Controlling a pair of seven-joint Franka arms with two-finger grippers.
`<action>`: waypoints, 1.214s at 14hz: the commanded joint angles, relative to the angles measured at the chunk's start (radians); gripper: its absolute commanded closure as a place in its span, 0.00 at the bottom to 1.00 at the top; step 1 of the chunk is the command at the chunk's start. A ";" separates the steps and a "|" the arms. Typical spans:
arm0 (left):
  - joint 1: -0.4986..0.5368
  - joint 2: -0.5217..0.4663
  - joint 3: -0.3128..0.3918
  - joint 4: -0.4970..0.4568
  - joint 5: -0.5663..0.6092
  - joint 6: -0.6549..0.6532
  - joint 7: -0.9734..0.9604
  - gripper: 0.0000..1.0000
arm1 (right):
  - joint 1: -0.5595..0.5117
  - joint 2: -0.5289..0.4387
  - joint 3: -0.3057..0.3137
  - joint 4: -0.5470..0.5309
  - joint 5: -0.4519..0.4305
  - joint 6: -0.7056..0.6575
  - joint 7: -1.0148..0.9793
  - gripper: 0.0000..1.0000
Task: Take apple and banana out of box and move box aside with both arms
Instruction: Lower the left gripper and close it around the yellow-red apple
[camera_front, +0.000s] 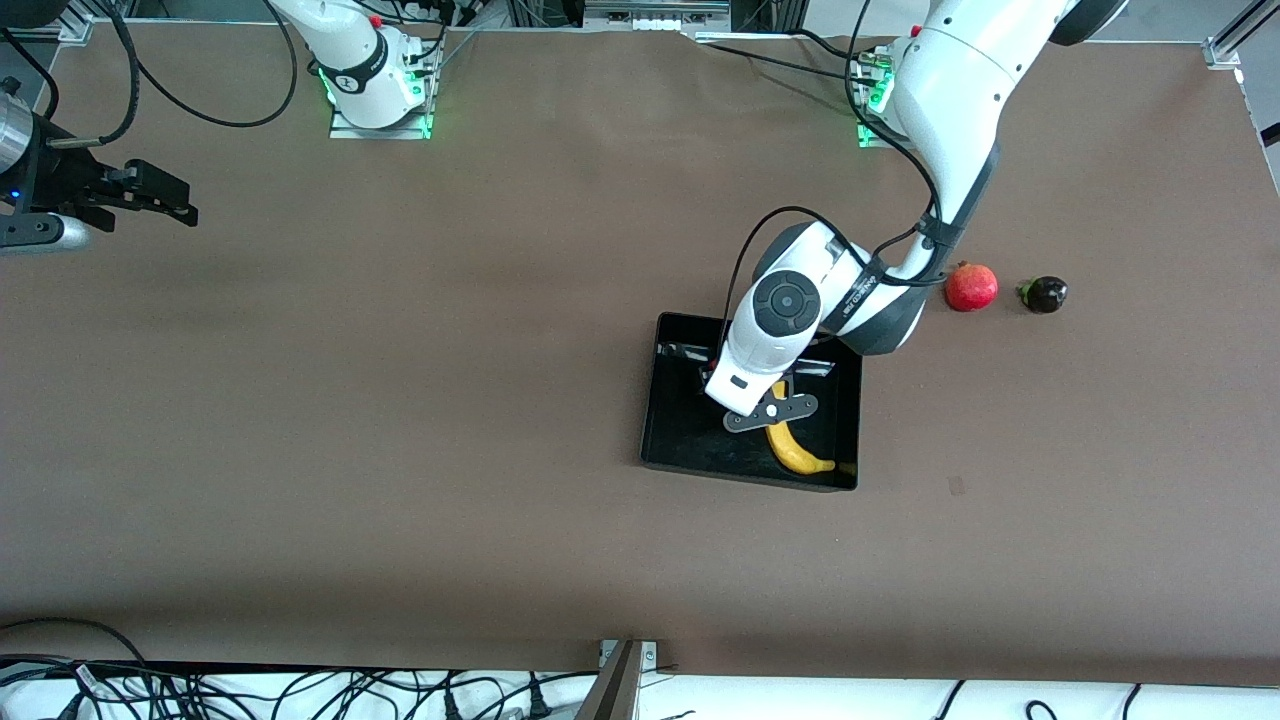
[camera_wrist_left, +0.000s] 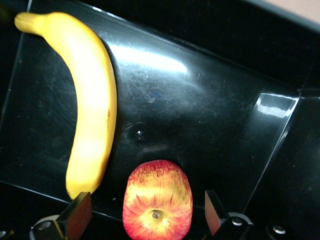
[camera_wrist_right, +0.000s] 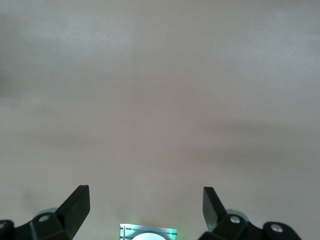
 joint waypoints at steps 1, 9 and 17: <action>-0.015 0.019 -0.001 0.004 -0.020 0.042 -0.020 0.00 | -0.003 0.002 -0.004 0.009 0.020 -0.014 -0.022 0.00; -0.025 0.043 -0.001 -0.078 -0.021 0.117 -0.045 0.00 | -0.003 0.002 -0.004 0.009 0.020 -0.014 -0.022 0.00; -0.025 0.045 -0.001 -0.101 -0.021 0.114 -0.059 1.00 | -0.003 0.002 -0.002 0.009 0.020 -0.014 -0.022 0.00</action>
